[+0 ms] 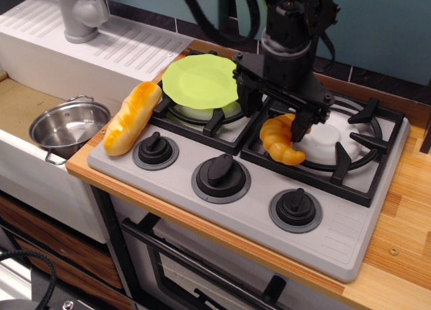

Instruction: Put crossaint on plate and bread in pot or pan in sink

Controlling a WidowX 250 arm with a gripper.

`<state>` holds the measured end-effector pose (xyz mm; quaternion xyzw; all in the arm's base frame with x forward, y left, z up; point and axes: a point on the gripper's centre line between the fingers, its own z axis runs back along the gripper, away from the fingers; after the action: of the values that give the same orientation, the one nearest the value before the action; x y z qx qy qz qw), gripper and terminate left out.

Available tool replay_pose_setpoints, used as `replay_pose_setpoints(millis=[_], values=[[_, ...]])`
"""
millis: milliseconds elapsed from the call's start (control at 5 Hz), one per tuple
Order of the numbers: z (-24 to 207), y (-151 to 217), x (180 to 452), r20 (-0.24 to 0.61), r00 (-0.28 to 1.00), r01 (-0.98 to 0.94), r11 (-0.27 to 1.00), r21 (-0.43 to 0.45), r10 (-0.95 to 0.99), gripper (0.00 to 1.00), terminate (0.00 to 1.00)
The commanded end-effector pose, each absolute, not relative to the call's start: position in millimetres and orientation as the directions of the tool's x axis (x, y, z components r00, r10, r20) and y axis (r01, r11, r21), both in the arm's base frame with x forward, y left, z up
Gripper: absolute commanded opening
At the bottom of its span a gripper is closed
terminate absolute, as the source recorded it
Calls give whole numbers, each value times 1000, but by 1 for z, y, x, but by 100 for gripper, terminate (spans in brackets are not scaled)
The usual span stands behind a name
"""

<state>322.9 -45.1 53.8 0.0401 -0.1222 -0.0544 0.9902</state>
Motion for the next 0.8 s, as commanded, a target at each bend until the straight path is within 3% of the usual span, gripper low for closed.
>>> replay_pose_setpoints(millis=[0, 400, 600], values=[[53, -56, 320, 285, 951, 97, 992, 79, -116, 100, 0], [46, -63, 320, 292, 949, 103, 992, 66, -118, 100, 0], [48, -66, 322, 271, 955, 111, 993, 47, -120, 0, 0]])
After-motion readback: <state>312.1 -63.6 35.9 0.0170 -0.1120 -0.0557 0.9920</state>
